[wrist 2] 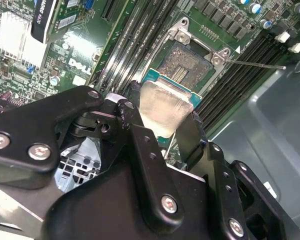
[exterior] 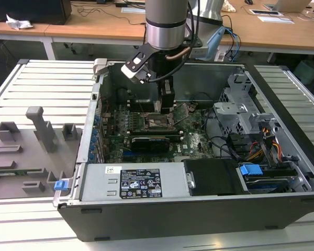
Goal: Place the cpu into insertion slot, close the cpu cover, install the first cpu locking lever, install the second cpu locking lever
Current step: 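Place the cpu into insertion slot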
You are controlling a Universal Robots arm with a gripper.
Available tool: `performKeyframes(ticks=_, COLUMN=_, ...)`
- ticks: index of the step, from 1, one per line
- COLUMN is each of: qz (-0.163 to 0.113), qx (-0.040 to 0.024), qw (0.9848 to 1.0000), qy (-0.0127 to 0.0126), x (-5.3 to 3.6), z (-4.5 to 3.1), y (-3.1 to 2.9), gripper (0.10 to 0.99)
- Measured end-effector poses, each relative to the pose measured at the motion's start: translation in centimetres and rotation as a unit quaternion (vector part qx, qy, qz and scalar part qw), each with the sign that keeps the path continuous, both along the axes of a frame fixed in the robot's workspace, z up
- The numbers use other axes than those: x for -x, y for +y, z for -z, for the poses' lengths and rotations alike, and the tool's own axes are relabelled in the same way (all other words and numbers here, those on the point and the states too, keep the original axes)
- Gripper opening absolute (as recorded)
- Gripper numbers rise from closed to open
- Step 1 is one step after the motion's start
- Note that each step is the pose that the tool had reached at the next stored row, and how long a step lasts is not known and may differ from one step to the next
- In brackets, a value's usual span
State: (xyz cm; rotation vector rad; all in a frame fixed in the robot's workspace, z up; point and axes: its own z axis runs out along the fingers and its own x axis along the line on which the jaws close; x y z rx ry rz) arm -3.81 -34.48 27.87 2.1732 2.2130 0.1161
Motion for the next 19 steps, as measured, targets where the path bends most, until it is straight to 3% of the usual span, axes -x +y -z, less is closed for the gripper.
performKeyframes(ticks=7, qz=0.000, qx=0.0000, qw=1.0000, qy=0.0000, x=0.13, z=0.26, y=0.00, gripper=0.529)
performKeyframes(ticks=10, qz=0.000, qx=0.0000, qw=1.0000, qy=0.0000, x=0.14, z=0.56, y=0.38, gripper=0.529)
performKeyframes(ticks=13, qz=0.003, qx=-0.0001, qw=1.0000, qy=0.0000, x=0.15, z=1.05, y=0.54, gripper=0.529)
performKeyframes(ticks=19, qz=0.002, qx=-0.0006, qw=1.0000, qy=0.0000, x=0.29, z=2.79, y=1.11, gripper=0.529)
